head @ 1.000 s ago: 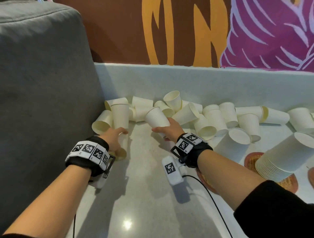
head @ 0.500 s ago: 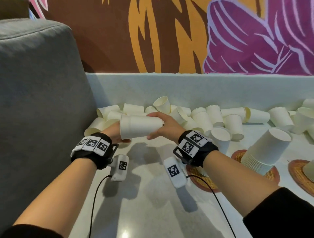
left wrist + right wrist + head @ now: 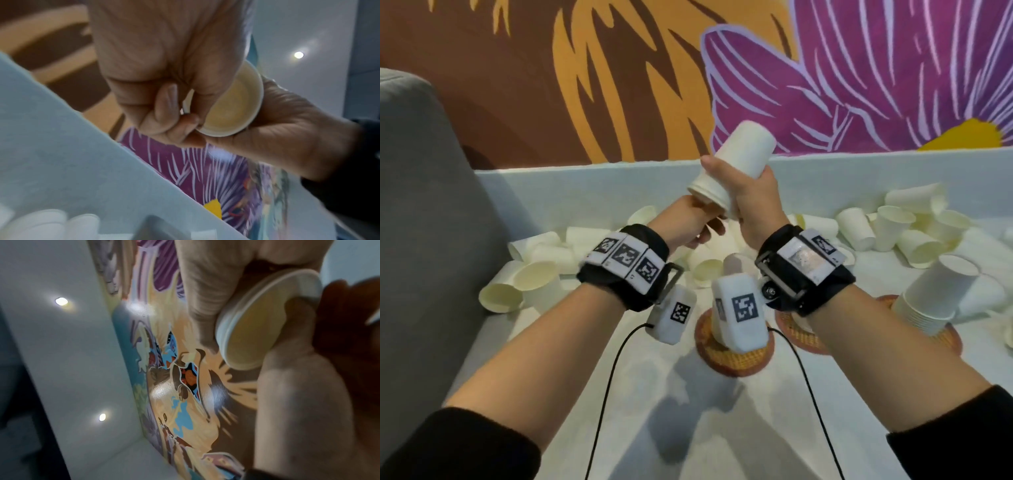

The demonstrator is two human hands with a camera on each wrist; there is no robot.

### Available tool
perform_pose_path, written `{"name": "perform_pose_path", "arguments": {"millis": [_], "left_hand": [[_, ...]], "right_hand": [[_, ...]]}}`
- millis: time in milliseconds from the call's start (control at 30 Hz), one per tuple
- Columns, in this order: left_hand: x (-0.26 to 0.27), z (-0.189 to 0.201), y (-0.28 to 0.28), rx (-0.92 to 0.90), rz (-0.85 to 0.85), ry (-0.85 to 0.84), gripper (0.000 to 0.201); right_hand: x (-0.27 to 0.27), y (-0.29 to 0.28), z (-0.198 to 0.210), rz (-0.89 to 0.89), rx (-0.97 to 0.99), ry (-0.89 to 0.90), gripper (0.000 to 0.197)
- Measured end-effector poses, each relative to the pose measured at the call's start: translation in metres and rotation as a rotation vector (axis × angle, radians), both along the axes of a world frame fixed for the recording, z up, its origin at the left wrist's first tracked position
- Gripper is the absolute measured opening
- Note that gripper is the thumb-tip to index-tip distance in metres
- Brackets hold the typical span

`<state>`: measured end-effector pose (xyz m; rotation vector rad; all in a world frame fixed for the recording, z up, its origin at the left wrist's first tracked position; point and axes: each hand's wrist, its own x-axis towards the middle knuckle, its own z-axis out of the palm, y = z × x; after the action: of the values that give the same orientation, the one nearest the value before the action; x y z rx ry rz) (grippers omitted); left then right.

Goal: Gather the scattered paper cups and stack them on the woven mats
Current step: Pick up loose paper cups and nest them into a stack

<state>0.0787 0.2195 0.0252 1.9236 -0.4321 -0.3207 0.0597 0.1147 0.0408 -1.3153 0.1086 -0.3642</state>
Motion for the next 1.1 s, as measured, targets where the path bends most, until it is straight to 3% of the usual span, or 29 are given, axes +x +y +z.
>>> {"name": "perform_pose_path", "arguments": {"millis": [167, 333, 500, 667, 833, 933, 1100], "left_hand": [[-0.006, 0.005, -0.068, 0.267, -0.092, -0.193, 0.014], [-0.012, -0.001, -0.107, 0.241, -0.069, -0.169, 0.027], [-0.013, -0.004, -0.132, 0.365, -0.117, -0.19, 0.024], [0.0, 0.011, -0.117, 0.321, -0.081, -0.129, 0.018], [0.029, 0.02, -0.076, 0.231, 0.021, -0.027, 0.019], [0.051, 0.003, -0.055, 0.336, 0.1, -0.031, 0.018], [0.078, -0.049, -0.035, 0.63, 0.132, -0.06, 0.033]], "right_hand": [[-0.019, -0.086, 0.004, -0.102, -0.242, -0.05, 0.087], [-0.037, -0.143, -0.025, -0.102, -0.341, 0.064, 0.088], [-0.052, -0.172, -0.063, -0.045, -0.464, 0.18, 0.072], [-0.063, -0.179, -0.119, 0.092, -0.541, 0.392, 0.069], [-0.059, -0.18, -0.116, 0.169, -0.542, 0.408, 0.07], [-0.058, -0.179, -0.103, 0.172, -0.426, 0.344, 0.051], [-0.045, -0.179, -0.08, 0.061, -0.442, 0.196, 0.067]]}}
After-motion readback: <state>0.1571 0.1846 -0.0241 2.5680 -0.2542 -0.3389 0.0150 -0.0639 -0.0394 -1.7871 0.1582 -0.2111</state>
